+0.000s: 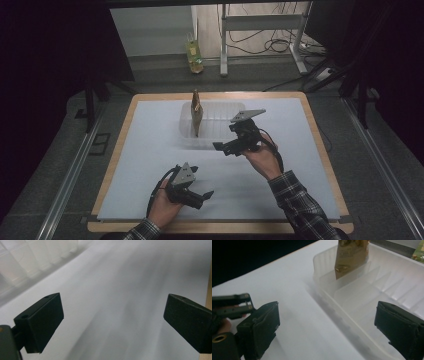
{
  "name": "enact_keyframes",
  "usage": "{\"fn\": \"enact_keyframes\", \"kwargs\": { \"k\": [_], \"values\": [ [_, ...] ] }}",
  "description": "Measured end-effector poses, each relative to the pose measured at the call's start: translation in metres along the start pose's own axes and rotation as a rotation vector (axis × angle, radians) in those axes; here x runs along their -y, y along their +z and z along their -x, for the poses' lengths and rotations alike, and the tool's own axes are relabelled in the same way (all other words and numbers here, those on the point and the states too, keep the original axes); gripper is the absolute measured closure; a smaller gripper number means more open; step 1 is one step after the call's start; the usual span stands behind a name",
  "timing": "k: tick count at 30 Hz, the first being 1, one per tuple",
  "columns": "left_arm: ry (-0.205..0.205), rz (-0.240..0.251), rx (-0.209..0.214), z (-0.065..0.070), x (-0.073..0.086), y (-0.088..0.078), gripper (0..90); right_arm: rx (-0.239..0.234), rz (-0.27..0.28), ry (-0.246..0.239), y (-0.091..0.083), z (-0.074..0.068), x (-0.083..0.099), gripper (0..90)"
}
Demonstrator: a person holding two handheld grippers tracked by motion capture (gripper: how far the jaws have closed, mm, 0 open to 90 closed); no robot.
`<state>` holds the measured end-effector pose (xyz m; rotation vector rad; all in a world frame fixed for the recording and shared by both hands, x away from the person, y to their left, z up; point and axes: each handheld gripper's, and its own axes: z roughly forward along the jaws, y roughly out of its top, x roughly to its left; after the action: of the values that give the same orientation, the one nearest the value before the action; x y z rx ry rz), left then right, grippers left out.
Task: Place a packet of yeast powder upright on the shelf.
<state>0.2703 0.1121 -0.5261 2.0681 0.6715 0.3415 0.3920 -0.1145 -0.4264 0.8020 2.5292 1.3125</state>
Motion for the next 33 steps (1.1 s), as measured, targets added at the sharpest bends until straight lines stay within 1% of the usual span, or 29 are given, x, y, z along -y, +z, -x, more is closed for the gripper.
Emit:
{"fn": "enact_keyframes", "kwargs": {
  "k": [3, 5, 8, 9, 12, 15, 16, 19, 23, 25, 28, 29, 32, 33],
  "values": [
    [-0.001, -0.003, 0.001, 0.0, 0.0, 0.001, 2.7, 0.007, -0.007, -0.014, -0.006, 0.0, 0.007, 4.0],
    [-0.004, -0.002, 0.002, 0.001, 0.0, 0.001, 2.7, 0.02, -0.019, -0.028, -0.011, 0.0, 0.014, 3.4],
    [-0.001, -0.004, 0.002, 0.001, 0.0, 0.002, 2.7, 0.028, -0.02, -0.036, -0.015, 0.0, 0.018, 2.9],
    [0.001, -0.008, 0.001, 0.001, 0.0, 0.002, 2.7, 0.034, -0.02, -0.047, -0.019, 0.001, 0.023, 2.6],
    [0.003, -0.011, 0.001, 0.001, 0.0, 0.002, 2.7, 0.039, -0.025, -0.046, -0.022, 0.001, 0.027, 2.3],
    [0.001, -0.011, 0.001, 0.002, 0.0, 0.003, 2.7, 0.048, -0.027, -0.047, -0.028, 0.003, 0.037, 1.7],
    [0.002, -0.012, 0.0, 0.002, 0.0, 0.003, 2.7, 0.048, -0.027, -0.047, -0.028, 0.003, 0.037, 1.7],
    [0.003, -0.011, 0.001, 0.002, 0.0, 0.003, 2.7, 0.046, -0.032, -0.041, -0.032, 0.004, 0.045, 1.2],
    [0.004, -0.014, 0.002, 0.002, 0.0, 0.004, 2.7, 0.055, -0.026, -0.033, -0.042, 0.005, 0.058, 1.1],
    [0.004, -0.016, 0.001, 0.002, 0.0, 0.004, 2.7, 0.058, -0.026, -0.034, -0.044, 0.006, 0.061, 1.0],
    [0.004, -0.018, 0.003, 0.003, 0.0, 0.005, 2.7, 0.067, -0.036, -0.037, -0.049, 0.006, 0.068, 0.9],
    [0.004, -0.018, 0.003, 0.003, 0.0, 0.005, 2.7, 0.073, -0.043, -0.045, -0.052, 0.006, 0.073, 0.9],
    [0.005, -0.019, 0.003, 0.003, 0.0, 0.005, 2.7, 0.081, -0.051, -0.044, -0.054, 0.006, 0.078, 0.9],
    [0.005, -0.02, 0.003, 0.003, 0.0, 0.005, 2.7, 0.085, -0.056, -0.039, -0.057, 0.007, 0.083, 0.8]
  ]
}}
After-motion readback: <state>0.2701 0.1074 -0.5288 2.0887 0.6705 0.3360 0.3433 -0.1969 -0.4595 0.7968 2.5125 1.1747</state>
